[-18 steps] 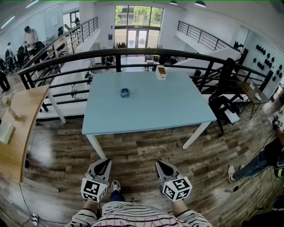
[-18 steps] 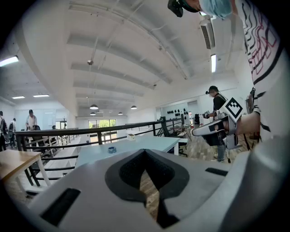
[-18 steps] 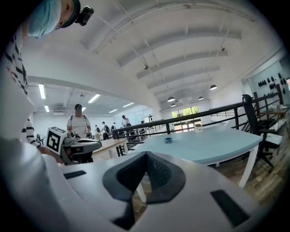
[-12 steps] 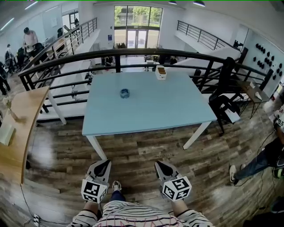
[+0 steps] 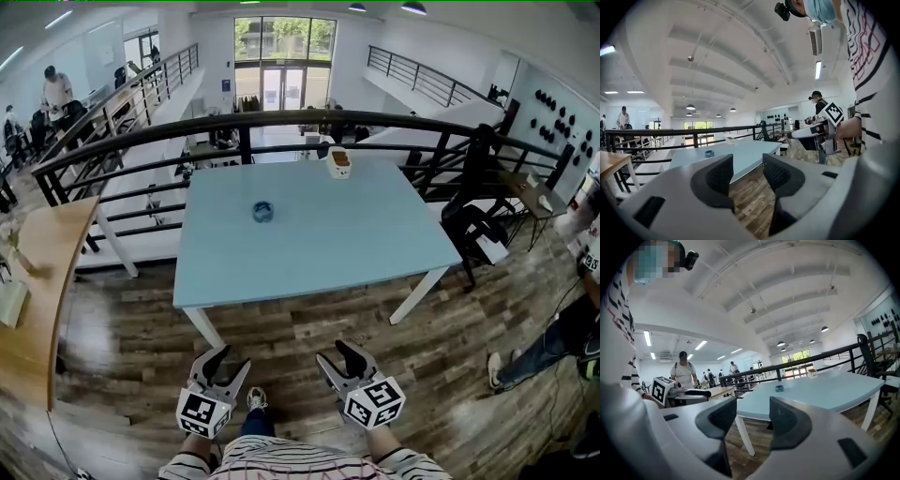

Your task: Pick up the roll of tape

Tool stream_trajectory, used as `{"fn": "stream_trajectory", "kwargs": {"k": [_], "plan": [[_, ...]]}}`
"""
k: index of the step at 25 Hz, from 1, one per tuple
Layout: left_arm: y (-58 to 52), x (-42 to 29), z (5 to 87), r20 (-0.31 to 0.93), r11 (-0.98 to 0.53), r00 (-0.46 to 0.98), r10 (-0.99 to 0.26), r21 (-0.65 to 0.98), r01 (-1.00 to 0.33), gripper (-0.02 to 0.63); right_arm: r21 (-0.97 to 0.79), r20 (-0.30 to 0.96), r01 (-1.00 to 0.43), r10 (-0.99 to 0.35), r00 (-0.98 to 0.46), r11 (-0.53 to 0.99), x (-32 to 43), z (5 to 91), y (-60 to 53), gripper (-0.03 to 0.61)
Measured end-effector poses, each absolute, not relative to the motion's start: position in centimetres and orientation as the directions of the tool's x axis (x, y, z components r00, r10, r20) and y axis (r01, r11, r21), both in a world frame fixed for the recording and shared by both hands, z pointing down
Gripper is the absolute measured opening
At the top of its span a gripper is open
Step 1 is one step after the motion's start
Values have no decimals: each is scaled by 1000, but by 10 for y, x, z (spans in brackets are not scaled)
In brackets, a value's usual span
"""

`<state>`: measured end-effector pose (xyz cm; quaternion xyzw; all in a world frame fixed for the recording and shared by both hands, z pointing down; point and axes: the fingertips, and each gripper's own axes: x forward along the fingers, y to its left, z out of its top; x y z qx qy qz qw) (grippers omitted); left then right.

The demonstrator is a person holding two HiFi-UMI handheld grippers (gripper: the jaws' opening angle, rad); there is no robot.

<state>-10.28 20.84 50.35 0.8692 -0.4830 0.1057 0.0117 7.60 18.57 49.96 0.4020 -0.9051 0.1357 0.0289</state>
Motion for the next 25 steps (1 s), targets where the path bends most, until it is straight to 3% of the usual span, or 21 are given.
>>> {"fn": "stream_trajectory", "kwargs": {"k": [25], "plan": [[-25, -224, 491, 215, -617, 587, -781, -113, -779, 193, -234, 178, -839, -827, -534, 491, -11, 493, -21, 210]]}}
